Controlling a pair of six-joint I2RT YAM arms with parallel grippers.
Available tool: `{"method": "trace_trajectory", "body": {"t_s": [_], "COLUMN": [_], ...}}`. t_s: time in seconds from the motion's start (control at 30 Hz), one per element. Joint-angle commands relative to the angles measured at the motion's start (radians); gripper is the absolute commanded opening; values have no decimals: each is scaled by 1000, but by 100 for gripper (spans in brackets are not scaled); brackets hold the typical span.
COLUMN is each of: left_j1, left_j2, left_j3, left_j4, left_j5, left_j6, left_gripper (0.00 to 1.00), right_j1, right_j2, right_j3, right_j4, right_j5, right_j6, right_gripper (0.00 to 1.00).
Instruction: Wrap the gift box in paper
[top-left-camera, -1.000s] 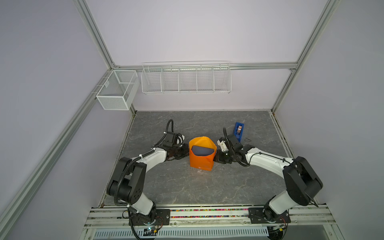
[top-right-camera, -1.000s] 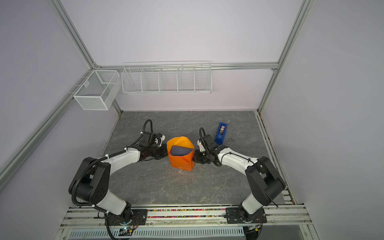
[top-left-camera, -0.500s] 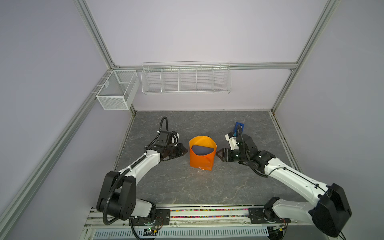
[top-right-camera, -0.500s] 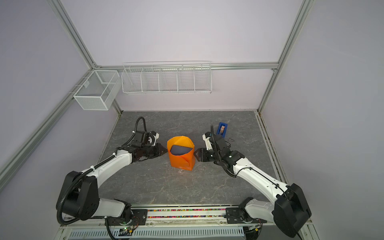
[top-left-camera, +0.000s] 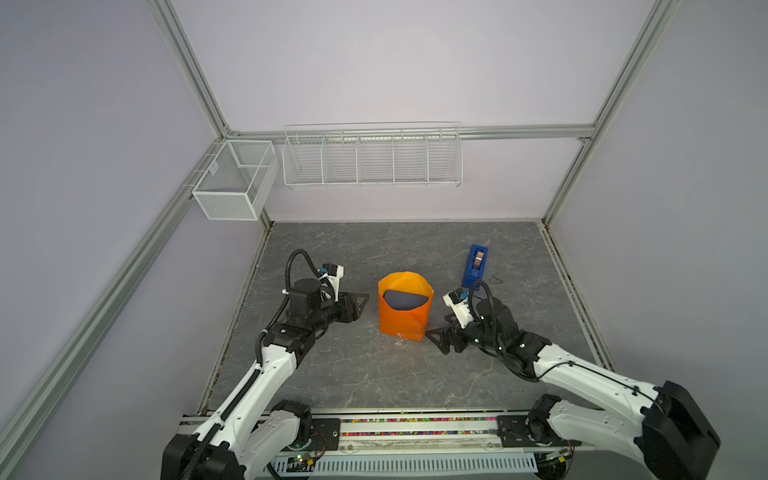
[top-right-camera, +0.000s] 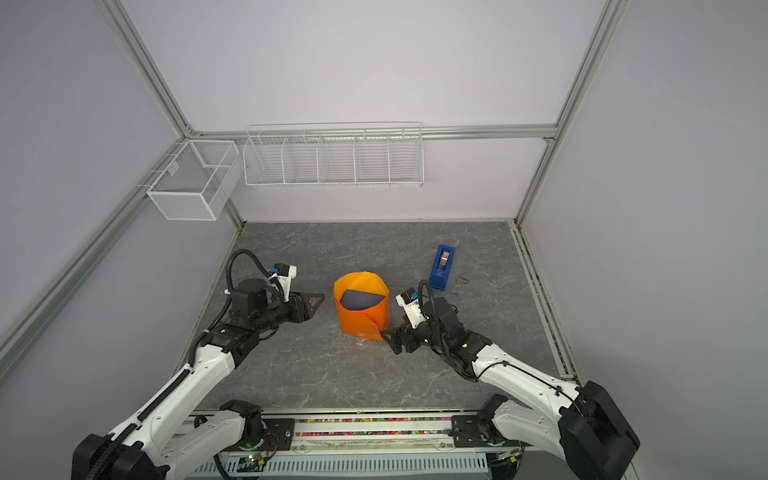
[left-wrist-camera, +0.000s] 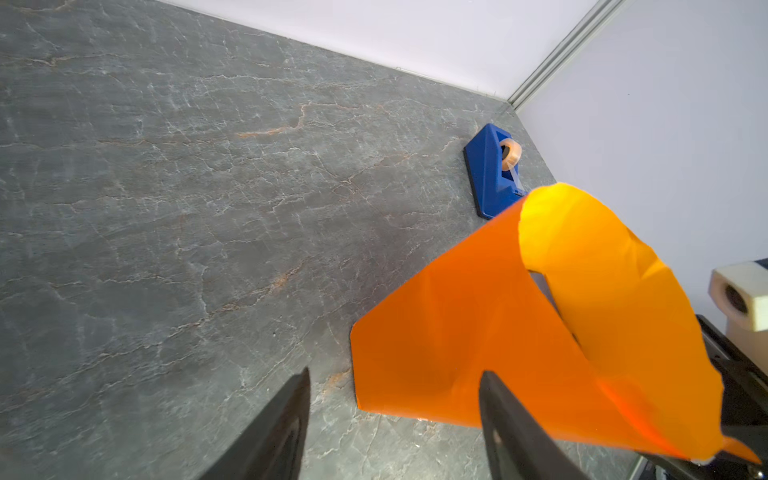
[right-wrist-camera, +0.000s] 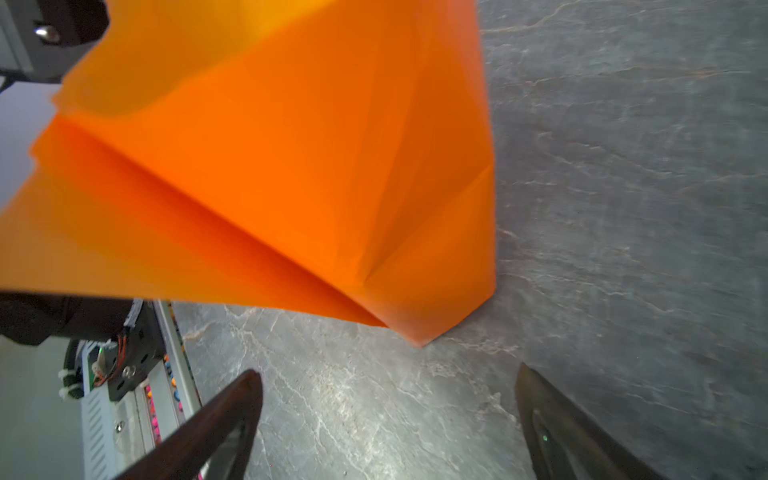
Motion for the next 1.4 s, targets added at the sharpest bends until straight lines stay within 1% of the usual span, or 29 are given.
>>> {"method": "trace_trajectory", "body": {"t_s": [0.0, 0.03, 0.1, 0.17, 0.3, 0.47, 0.6, 0.77, 0.9, 1.0, 1.17, 1.37], "left_j1": [1, 0, 0, -1, -7, -34, -63, -100, -105, -106, -106, -105], "left_j2": [-49, -50, -41, -31, 7, 77, 133, 182, 218, 241, 295, 368], "left_j3": [-68, -84, -131, -157, -168, -155, -135, -110, -79, -59, -45, -18], "left_j4": [187, 212, 316, 374, 406, 459, 481, 462, 435, 444, 503, 517], "left_j5": [14, 23, 105, 145, 177, 228, 264, 245, 194, 178, 206, 222], "left_j6": [8, 2, 16, 15, 32, 46, 62, 105, 118, 113, 84, 63], "left_gripper": [69, 70, 73, 77, 79, 80, 80, 81, 81, 81, 81, 78], "right_j1": [30, 35, 41, 41, 41, 41, 40, 38, 40, 39, 38, 39], "right_j2": [39, 59, 103, 144, 203, 229, 231, 235, 239, 243, 252, 244], "right_j3": [2, 13, 42, 81, 148, 178, 187, 185, 186, 188, 185, 182], "right_j4": [183, 192, 210, 210, 200, 173, 154, 151, 145, 137, 138, 157], "right_j5": [3, 6, 30, 50, 92, 141, 162, 155, 146, 143, 169, 196], "right_j6": [-74, -74, -72, -75, -71, -59, -44, -32, -23, -17, 31, 120], "right_gripper": [99, 100, 98, 97, 98, 100, 97, 92, 90, 89, 90, 90]}}
